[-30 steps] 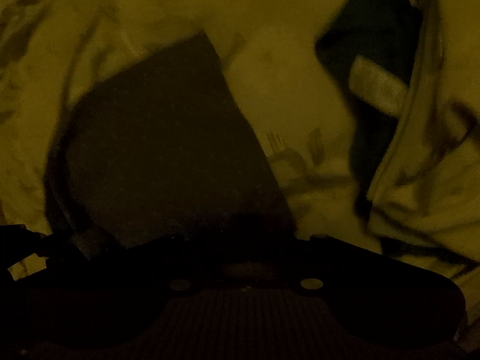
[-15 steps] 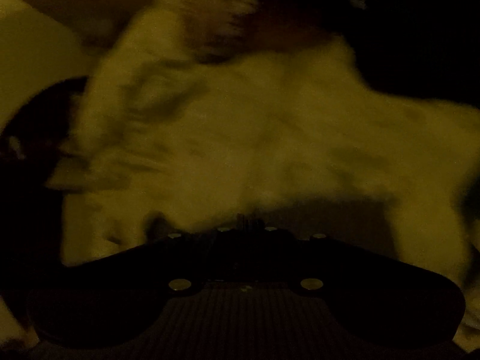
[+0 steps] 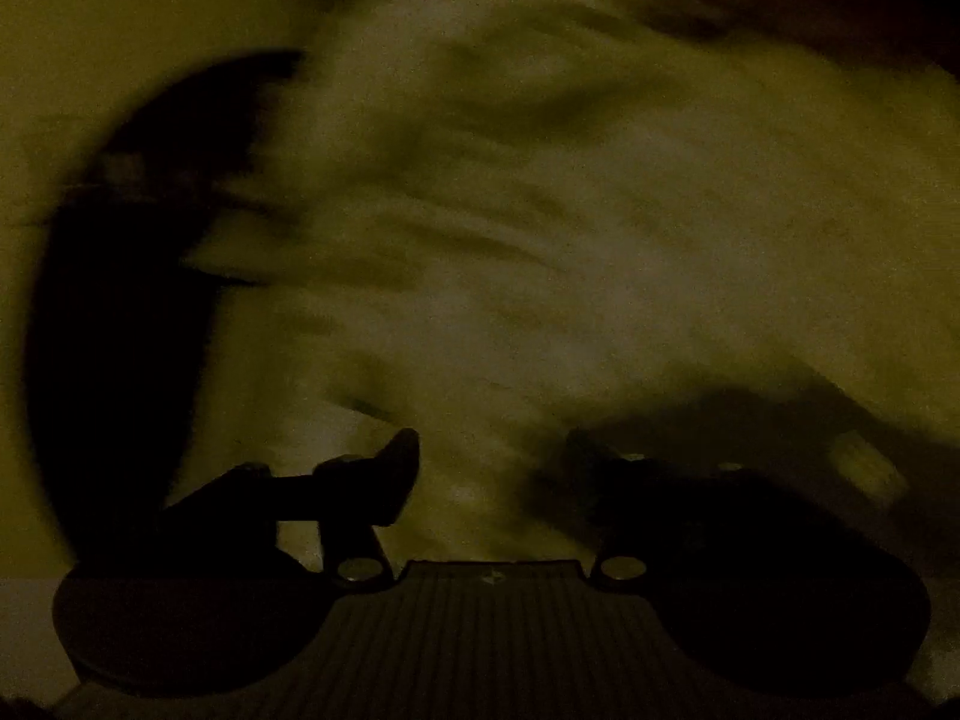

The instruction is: Fold small clothes

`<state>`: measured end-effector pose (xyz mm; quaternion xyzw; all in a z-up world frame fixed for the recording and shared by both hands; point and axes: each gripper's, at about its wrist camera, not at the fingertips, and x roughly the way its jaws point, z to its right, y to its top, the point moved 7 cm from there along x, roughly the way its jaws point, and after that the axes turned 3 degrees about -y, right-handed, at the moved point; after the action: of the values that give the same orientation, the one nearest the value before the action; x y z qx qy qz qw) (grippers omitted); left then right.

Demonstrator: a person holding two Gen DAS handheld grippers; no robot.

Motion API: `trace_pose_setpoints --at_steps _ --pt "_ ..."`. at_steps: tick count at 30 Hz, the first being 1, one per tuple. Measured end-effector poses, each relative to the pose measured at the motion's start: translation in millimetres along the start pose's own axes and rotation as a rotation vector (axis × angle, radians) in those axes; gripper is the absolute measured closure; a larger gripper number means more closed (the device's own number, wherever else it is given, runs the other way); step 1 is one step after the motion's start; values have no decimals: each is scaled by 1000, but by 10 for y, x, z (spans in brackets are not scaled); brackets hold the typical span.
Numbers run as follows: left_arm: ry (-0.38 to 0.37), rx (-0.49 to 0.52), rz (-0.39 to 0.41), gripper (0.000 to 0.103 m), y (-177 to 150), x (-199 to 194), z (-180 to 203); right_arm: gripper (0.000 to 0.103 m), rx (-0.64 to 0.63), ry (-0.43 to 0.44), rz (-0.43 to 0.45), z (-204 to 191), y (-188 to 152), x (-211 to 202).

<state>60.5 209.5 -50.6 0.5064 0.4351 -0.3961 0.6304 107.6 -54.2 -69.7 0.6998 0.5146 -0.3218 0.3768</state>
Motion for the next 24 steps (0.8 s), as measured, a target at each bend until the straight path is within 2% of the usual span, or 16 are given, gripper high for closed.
trace_pose_setpoints --at_steps 4,7,9,12,14,15,16,17,21,24 --pt "-56 138 -33 0 12 145 613 42 277 -241 -2 1250 -289 -162" --pt "-91 222 -61 0 19 201 993 36 457 -364 -21 1959 -503 -354" --pt "-106 281 -66 0 35 218 1184 36 545 -373 -60 2251 -651 -355" --pt "-104 346 -77 0 27 211 1358 36 610 -270 -75 2427 -793 -176" --pt "-97 369 -95 0 32 239 1388 40 647 -211 -49 2399 -761 -70" --pt "-94 373 -101 0 22 236 1399 52 659 -225 -53 2354 -738 -15" --pt "-90 374 -110 0 17 256 1403 70 644 -246 -64 2322 -704 13" --pt "-85 374 -117 0 18 273 1395 95 600 -238 -54 2201 -623 32" --pt "-70 345 -96 0 79 215 1381 96 303 -140 104 1501 28 -204" --pt "-74 330 -63 0 133 124 1366 96 140 25 207 819 609 -408"
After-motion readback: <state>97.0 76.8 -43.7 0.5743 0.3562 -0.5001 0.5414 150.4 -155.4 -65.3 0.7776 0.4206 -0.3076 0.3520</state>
